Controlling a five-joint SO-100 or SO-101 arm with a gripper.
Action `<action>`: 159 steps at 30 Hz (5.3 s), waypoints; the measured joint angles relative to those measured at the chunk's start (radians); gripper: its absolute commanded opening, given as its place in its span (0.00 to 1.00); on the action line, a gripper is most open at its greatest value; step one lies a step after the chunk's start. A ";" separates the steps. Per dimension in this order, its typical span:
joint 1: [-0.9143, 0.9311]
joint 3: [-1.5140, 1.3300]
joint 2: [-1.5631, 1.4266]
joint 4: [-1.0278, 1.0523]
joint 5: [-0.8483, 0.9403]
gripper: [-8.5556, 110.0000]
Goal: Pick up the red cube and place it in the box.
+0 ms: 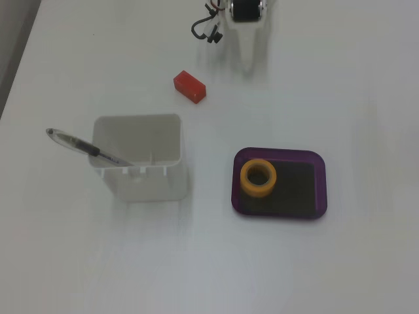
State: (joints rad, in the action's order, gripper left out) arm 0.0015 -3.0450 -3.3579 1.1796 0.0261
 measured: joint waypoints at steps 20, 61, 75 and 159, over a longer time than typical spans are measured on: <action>0.000 0.000 0.000 0.000 0.000 0.07; 0.308 0.977 1.356 0.017 -0.218 0.31; 0.430 0.979 1.513 -0.080 -0.190 0.31; -0.192 2.111 2.418 -0.135 -0.110 0.07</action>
State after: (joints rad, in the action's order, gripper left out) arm -0.1902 -0.9342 -0.9403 1.0446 -0.0844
